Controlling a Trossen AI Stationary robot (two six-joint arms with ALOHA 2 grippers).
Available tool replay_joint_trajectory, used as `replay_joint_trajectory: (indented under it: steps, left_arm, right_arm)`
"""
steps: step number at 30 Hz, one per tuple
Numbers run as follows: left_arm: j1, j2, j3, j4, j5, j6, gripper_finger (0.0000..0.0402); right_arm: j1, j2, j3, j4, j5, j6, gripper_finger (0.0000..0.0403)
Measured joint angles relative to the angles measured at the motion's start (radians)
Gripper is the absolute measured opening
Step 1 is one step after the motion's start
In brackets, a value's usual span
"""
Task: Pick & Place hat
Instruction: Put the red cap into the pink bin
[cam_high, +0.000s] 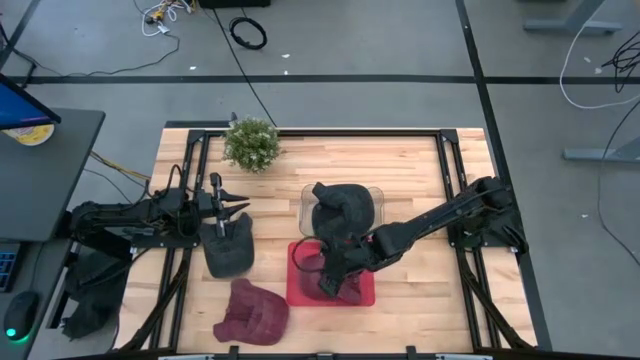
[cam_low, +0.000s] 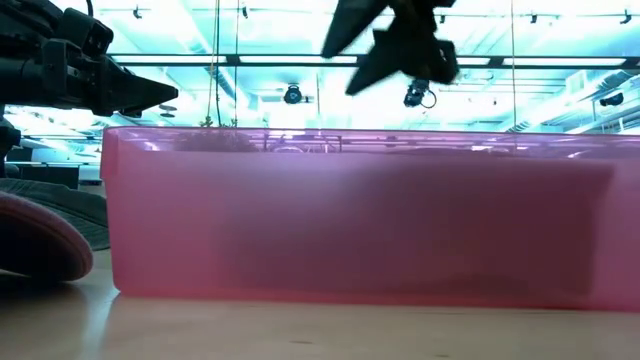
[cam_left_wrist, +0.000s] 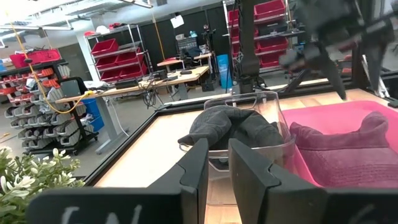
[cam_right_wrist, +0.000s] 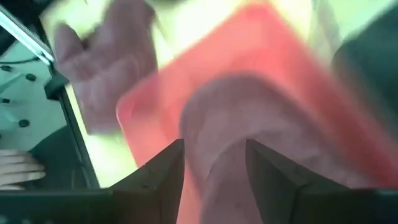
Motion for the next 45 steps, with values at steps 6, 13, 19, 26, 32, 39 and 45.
replay_joint_trajectory:
  steps: [6, 13, 19, 26, 32, 39, 45]
  left_arm:
    - [0.0, 0.0, 0.0, 0.002, 0.0, 0.0, 0.0067]
    - [0.0, 0.0, 0.0, 0.002, 0.0, 0.0, 0.0067]
    - [0.0, 0.0, 0.0, 0.003, 0.0, 0.0, 0.0067]
    - [0.0, 0.0, 0.0, 0.003, 0.0, 0.0, 0.0067]
    - [0.0, 0.0, 0.0, 0.004, 0.0, 0.0, 0.0067]
    - [0.0, 0.0, 0.0, 0.004, 0.0, 0.0, 0.0067]
    - [0.0, 0.0, 0.0, 0.005, 0.0, 0.0, 0.0067]
  right_arm:
    - [-0.002, -0.088, 0.0, 0.05, 0.095, -0.252, 0.0161]
    - [-0.002, -0.178, 0.0, 0.09, 0.098, -0.459, 0.0158]
    - [-0.021, -0.217, 0.0, 0.088, 0.098, -0.749, 0.016]
    - [-0.06, -0.258, 0.0, 0.086, 0.101, -1.141, 0.016]
    - [-0.092, -0.282, 0.0, 0.042, 0.208, -1.22, 0.016]
    - [-0.148, -0.291, 0.0, -0.227, 0.328, -1.11, 0.016]
    - [-0.221, -0.318, -0.005, -0.362, 0.332, -1.012, 0.016]
